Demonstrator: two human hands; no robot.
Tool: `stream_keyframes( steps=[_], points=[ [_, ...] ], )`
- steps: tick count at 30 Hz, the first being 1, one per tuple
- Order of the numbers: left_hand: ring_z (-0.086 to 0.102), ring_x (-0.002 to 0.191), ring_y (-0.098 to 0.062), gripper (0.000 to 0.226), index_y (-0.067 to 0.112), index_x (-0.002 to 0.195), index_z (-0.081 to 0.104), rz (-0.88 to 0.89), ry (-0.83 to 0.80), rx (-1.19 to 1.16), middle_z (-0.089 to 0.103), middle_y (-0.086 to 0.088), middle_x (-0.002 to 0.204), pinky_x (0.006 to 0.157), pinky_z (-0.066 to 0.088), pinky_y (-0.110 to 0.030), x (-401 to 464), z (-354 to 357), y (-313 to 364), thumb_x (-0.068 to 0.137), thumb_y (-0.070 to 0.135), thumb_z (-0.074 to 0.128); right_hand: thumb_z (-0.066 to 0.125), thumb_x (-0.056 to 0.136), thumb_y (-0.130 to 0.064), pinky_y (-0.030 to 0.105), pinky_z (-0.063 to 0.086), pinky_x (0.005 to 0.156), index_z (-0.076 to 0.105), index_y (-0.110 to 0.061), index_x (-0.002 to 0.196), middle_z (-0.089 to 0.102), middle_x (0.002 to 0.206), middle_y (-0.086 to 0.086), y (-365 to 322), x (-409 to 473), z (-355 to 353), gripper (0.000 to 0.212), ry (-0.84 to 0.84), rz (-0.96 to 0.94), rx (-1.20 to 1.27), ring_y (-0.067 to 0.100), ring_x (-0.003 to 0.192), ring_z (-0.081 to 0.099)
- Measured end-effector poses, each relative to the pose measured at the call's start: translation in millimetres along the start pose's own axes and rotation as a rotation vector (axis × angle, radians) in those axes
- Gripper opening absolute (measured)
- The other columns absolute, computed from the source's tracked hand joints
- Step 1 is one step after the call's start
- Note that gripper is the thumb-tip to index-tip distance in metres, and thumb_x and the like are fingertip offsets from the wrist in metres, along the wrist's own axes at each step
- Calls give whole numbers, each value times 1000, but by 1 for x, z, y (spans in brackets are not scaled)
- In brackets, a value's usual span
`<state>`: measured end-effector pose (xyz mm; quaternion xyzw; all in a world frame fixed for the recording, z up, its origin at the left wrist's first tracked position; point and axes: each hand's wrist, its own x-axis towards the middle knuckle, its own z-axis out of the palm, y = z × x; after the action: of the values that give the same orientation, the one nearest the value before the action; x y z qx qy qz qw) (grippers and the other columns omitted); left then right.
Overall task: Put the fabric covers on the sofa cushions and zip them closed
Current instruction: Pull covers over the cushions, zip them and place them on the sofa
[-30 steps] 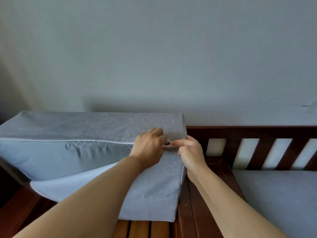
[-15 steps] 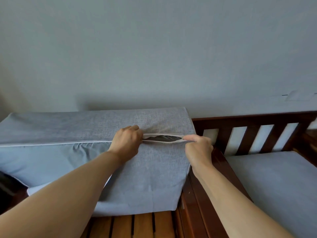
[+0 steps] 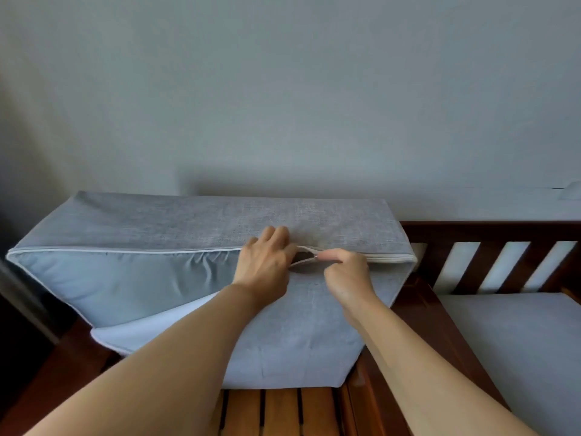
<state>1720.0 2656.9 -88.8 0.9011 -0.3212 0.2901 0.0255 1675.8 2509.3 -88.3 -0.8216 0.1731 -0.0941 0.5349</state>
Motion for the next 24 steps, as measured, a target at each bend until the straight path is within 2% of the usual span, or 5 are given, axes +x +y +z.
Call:
stream_keyframes(
  steps=[5, 12, 18, 21, 24],
  points=[
    [58, 69, -31, 19, 13, 57, 60, -81, -75, 125, 60, -7, 83, 43, 41, -30, -68, -33, -118, 47, 7, 74, 41, 75, 11, 21, 39, 62, 72, -14, 86, 65, 111, 16, -14, -5, 14, 42, 197, 34, 26, 25, 90, 58],
    [50, 40, -25, 37, 11, 50, 55, -56, -136, 57, 49, -3, 55, 38, 21, -17, -74, -42, -171, 35, -5, 84, 41, 80, 11, 9, 35, 40, 71, -11, 86, 63, 113, 13, -54, -25, 89, 38, 283, 169, 168, 16, 76, 55],
    [47, 40, -22, 39, 11, 53, 53, -10, -73, -64, 48, -3, 55, 38, 20, -17, -80, -37, -185, 36, -5, 84, 40, 82, 9, 16, 40, 58, 71, -7, 101, 59, 117, 10, -98, -49, 186, 40, 155, 142, 155, 19, 89, 56],
    [53, 50, -24, 32, 12, 55, 53, -8, -14, -124, 51, -3, 63, 39, 21, -19, -90, -38, -192, 47, 6, 84, 46, 80, 9, 19, 41, 58, 73, -6, 97, 68, 101, 11, -115, -60, 219, 36, 62, 92, 198, 18, 86, 60],
    [55, 61, -26, 26, 13, 57, 55, -19, -43, -66, 53, -4, 73, 41, 25, -22, -116, -49, -226, 48, 8, 79, 38, 79, 11, 17, 39, 55, 74, -10, 93, 63, 112, 11, -119, -66, 228, 44, 64, 81, 135, 16, 90, 55]
  ],
)
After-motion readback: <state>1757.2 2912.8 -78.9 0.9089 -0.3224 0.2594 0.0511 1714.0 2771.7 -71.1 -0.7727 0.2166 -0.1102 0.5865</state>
